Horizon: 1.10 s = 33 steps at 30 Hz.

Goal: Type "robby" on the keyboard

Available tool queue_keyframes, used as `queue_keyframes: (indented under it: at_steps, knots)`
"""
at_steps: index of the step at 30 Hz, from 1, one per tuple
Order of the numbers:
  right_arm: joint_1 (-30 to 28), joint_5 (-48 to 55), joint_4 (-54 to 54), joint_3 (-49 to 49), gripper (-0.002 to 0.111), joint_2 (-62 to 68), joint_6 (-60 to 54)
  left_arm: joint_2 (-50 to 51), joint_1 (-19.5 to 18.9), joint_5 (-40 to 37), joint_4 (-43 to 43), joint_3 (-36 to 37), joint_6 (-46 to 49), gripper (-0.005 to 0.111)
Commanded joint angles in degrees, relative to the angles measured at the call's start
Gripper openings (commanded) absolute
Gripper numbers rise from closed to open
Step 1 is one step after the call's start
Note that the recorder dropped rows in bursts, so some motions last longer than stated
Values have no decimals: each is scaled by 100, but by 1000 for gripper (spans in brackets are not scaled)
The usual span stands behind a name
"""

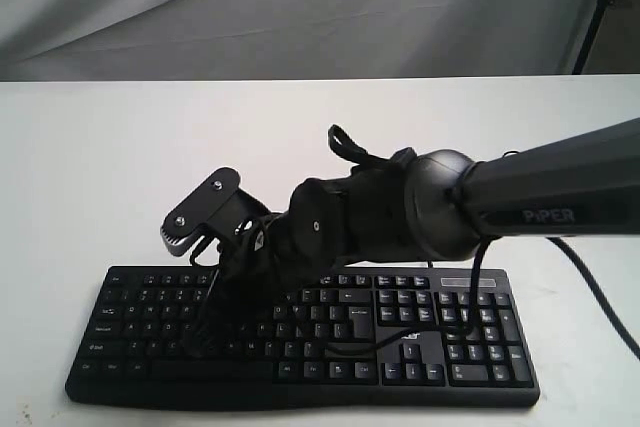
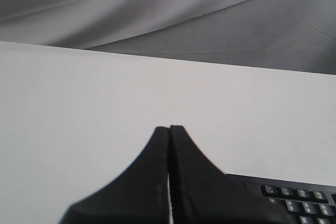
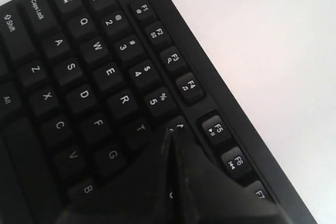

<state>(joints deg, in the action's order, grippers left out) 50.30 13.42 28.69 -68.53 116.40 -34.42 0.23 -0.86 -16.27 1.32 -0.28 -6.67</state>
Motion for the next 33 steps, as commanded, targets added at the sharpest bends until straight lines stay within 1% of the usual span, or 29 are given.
queue_keyframes:
  at_steps: [1,16,27,29,33]
  knots:
    - [-6,28,-13,-25,0,5,5,-23,20,14,-54,28,-21,0]
    - [42,16,38,-25,0,185,5,-23,20,14,-54,28,-21,0]
    - [-49,413,-234,-9,0,-556,22,-23,20,14,-54,28,-21,0]
    - [-74,359,-302,169,0,-784,35,-23,20,14,-54,28,-21,0]
    - [-182,182,-302,979,0,-1517,83,-23,20,14,-54,28,-21,0]
